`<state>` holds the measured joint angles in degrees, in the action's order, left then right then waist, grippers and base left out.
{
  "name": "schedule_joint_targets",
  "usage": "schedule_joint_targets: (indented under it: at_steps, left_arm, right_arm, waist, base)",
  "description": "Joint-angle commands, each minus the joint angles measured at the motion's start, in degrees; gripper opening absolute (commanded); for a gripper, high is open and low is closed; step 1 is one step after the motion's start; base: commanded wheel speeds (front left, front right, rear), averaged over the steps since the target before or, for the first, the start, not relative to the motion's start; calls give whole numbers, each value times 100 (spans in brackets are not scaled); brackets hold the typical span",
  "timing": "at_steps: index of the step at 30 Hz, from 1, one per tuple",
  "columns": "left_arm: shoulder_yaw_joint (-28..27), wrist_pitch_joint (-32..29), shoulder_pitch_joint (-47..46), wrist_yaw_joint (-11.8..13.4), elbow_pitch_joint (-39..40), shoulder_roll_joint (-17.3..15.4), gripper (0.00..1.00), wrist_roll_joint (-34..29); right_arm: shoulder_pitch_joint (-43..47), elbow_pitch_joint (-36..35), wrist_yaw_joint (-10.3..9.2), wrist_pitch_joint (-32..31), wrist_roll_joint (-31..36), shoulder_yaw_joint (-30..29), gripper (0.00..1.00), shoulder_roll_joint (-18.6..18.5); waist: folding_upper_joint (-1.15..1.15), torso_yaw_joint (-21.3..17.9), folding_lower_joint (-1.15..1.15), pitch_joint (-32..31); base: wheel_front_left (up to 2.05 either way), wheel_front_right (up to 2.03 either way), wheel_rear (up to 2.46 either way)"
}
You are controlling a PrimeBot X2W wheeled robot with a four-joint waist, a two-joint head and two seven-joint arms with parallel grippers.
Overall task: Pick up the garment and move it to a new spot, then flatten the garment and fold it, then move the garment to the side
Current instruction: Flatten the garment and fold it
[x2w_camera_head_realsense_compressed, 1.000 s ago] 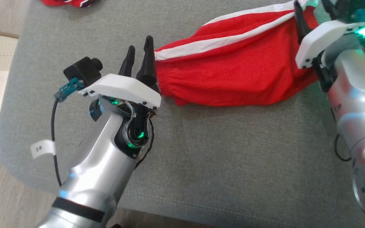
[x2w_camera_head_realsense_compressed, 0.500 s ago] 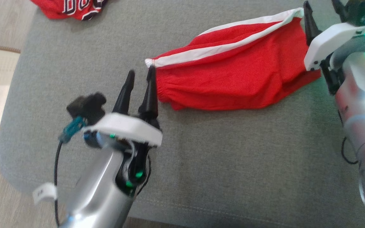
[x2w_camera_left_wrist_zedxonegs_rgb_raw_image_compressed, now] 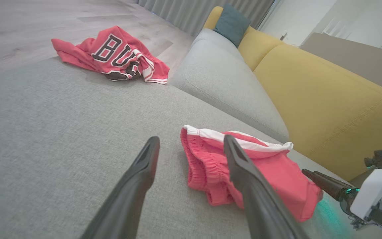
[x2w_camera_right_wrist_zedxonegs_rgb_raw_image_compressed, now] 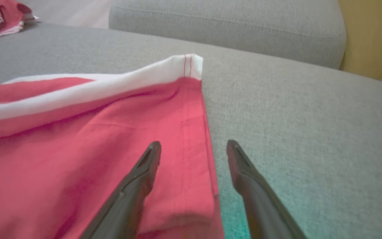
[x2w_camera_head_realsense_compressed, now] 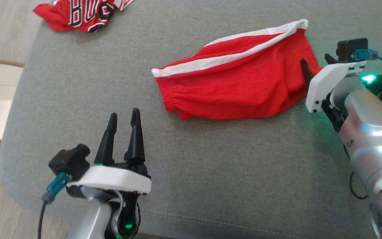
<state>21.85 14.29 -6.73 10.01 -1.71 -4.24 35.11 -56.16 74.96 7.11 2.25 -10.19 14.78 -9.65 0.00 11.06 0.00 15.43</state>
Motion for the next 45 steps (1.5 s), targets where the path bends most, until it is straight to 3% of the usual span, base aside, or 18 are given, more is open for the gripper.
schedule_joint_targets:
  at_steps: [1,8,13,15,16,18,30,45]
  left_arm:
    - [-188,71,-26,-39,261,-18,100,-85]
    - [-273,71,113,-61,432,50,100,-281]
    - [-371,71,144,-107,420,82,100,-317]
    - [-416,71,166,-114,417,92,100,-326]
    - [-437,71,178,-113,419,96,100,-333]
    - [-476,71,190,-129,409,103,100,-341]
    - [-670,71,368,-112,515,124,100,-460]
    - [-923,71,697,-77,663,131,100,-667]
  right_arm:
    - [5,-119,37,-139,-92,135,100,-7]
    - [75,-109,37,-831,-347,250,100,-282]
    - [191,-106,37,-1392,-610,355,97,-273]
    - [222,-139,37,-1531,-729,428,47,-243]
    - [236,-172,37,-1575,-781,471,36,-233]
    - [273,-254,37,-1631,-878,569,0,-215]
    - [673,-917,37,-1370,-1589,1063,0,-200]
    - [1577,-1955,37,-692,-2672,1378,0,-658]
  waist:
    - [0,86,0,45]
    - [0,281,0,122]
    - [0,297,0,103]
    - [0,258,0,87]
    - [0,229,0,76]
    - [0,165,0,55]
    - [0,-409,0,-191]
    - [0,-1348,0,-478]
  base:
    - [0,0,0]
    - [0,0,0]
    - [0,0,0]
    - [0,0,0]
    - [0,0,0]
    - [0,0,0]
    - [0,0,0]
    - [0,0,0]
